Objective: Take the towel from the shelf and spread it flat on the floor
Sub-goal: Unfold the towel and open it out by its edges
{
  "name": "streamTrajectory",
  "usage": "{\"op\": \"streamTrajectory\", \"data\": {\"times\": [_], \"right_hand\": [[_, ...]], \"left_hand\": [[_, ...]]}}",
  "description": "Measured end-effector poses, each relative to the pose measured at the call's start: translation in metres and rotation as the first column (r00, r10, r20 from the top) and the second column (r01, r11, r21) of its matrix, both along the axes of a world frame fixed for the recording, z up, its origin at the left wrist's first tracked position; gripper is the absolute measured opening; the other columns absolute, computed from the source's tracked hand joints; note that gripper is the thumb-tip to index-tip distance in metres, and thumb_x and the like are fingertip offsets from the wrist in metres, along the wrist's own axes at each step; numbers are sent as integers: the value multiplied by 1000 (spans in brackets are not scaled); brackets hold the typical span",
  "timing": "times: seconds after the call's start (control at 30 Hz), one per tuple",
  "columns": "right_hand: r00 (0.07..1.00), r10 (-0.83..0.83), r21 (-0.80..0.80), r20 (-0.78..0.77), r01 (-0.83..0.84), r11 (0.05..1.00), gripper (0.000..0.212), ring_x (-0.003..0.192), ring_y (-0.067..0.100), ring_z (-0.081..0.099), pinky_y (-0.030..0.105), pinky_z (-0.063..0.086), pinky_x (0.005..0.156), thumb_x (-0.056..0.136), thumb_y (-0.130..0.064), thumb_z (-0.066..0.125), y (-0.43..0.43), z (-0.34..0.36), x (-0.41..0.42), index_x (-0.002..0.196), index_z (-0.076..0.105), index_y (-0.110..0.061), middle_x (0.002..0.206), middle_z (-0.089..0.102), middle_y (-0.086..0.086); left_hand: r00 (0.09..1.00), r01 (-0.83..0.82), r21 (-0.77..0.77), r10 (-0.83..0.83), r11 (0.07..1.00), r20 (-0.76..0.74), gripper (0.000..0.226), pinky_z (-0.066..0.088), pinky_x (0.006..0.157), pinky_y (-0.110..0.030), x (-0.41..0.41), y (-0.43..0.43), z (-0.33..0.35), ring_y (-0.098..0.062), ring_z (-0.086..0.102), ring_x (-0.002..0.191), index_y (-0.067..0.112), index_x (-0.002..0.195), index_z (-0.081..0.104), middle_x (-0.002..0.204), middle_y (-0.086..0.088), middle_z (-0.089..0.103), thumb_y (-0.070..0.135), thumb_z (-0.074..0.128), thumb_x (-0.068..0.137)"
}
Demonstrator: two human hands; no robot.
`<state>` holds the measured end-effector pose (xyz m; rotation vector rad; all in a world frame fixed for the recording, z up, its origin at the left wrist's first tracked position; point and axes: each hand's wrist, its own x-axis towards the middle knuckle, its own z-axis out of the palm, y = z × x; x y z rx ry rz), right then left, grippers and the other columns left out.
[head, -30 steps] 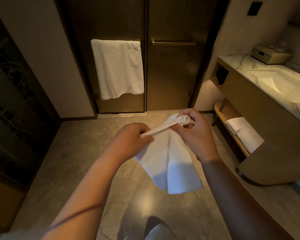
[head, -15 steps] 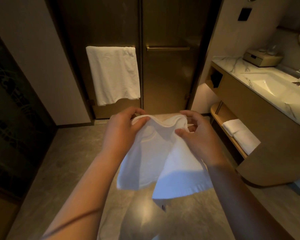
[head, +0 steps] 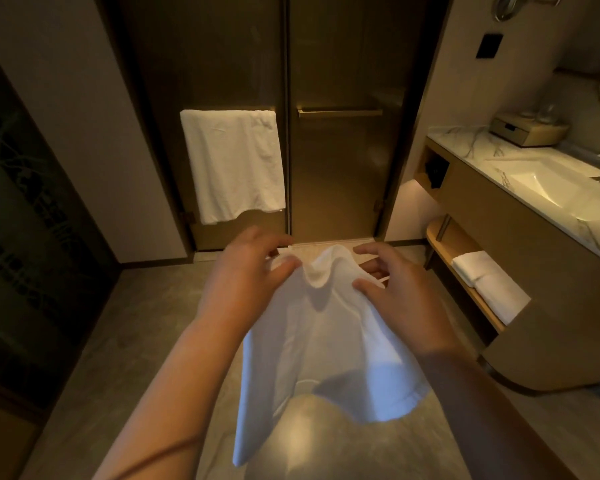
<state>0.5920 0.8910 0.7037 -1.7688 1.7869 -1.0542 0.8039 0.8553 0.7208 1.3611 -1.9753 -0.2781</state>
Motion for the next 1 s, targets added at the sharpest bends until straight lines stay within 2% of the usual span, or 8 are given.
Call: {"op": "streamTrajectory", "data": {"times": [0.13,0.27,0.43,0.57,0.7,0.87,1.0], "right_hand": [[997,75,-44,-28,-76,996,37,85,-6,56,8,41,69,87,-25,68,3,3,8,111,47,-46,96,62,-20],[991,122,-59,-53,-125,990,37,86,-9,56,6,42,71,88,-30,67,5,9,15,106,41,-50,94,58,-26],[992,86,-83,-89,-93,992,35,80,-18,54,0,39,61,86,-31,69,5,10,13,99,41,-47,83,52,-36],[996,57,-107,-70,-64,992,31,83,-12,56,3,40,62,83,-25,72,6,7,12,97,49,-42,83,56,-32],[998,31,-171,-55,-40,985,14,84,-8,56,8,44,64,82,-28,71,10,6,12,91,63,-35,82,62,-25],[992,-15,-19,-126,13,1000,10,70,-1,57,24,46,61,81,-42,67,18,-7,0,84,64,-32,75,63,-18],[992,-1,101,-122,13,995,11,74,7,61,34,53,68,84,-38,66,24,-18,-12,87,66,-27,80,66,-11]], "left_hand": [[992,94,35,-96,995,84,51,28,68,-3,-16,1,-6,5,41,83,36,128,51,112,15,47,46,63,80],[970,197,72,-205,978,129,56,36,72,-12,-32,3,-9,1,48,93,35,132,47,131,11,49,50,61,80],[973,163,91,-175,983,149,28,40,69,-23,-37,0,-7,-9,55,88,28,113,62,111,7,60,39,59,87],[978,152,64,-160,986,138,16,43,71,-28,-36,3,-7,-14,56,87,24,100,65,96,4,61,32,56,89],[992,110,0,-110,994,62,13,45,72,-30,-34,6,0,-13,56,84,23,95,67,91,7,61,29,58,88],[999,13,-47,-11,999,44,13,45,69,-30,-29,7,5,-14,56,81,22,92,66,90,6,60,31,58,88],[999,-33,-89,34,996,12,11,45,68,-31,-18,5,7,-15,56,80,21,90,66,89,4,62,28,59,87]]}}
